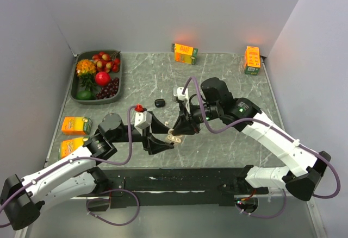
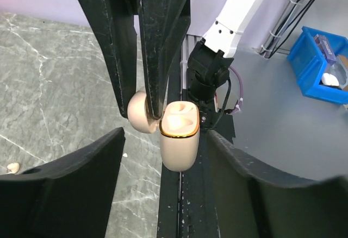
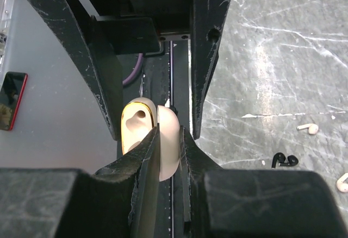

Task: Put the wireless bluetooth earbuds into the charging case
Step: Adjust the charging case.

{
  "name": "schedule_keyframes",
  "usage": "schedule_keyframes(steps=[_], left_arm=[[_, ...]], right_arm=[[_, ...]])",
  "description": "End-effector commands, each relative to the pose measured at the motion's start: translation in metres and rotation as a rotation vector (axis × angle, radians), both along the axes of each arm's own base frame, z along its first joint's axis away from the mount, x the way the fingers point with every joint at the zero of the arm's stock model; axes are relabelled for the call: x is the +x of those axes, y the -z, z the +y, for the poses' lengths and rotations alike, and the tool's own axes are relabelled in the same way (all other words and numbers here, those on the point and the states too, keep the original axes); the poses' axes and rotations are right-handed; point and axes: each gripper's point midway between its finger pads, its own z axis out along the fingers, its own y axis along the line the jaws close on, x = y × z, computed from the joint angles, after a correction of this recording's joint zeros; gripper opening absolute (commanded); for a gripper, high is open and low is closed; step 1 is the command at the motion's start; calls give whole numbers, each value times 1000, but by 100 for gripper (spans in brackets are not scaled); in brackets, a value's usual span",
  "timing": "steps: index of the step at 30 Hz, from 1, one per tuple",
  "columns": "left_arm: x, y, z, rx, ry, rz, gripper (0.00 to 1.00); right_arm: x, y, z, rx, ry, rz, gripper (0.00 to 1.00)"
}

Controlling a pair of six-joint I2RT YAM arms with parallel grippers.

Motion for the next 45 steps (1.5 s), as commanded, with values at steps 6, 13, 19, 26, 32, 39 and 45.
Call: schedule_keyframes(steps=[6,13,19,26,32,39,45], left_arm=[[-7,-4,0,-7,49,-27,49],[-8,0,2,4,43,-22,42],[-6,0,1,9,35,-14,51],[-5,-3,2,-3,23,-16,51],[-7,-7,1,-10,37,-18,48],[-7,-1,0,5,43,-9,10],[-5,-4,1,-19,27,-28,1]], right_arm=[[-1,-24,14,62,-36,-44,0],[0,-23,14,56,-34,-50,0],[0,-24,15,51,-38,-47,0],[-1,-22,16,44,-40,-52,0],[0,-19,17,32,-35,-54,0],[-1,-19,16,30,-33,-58,0],[-1,-21,16,38,-31,-53,0]])
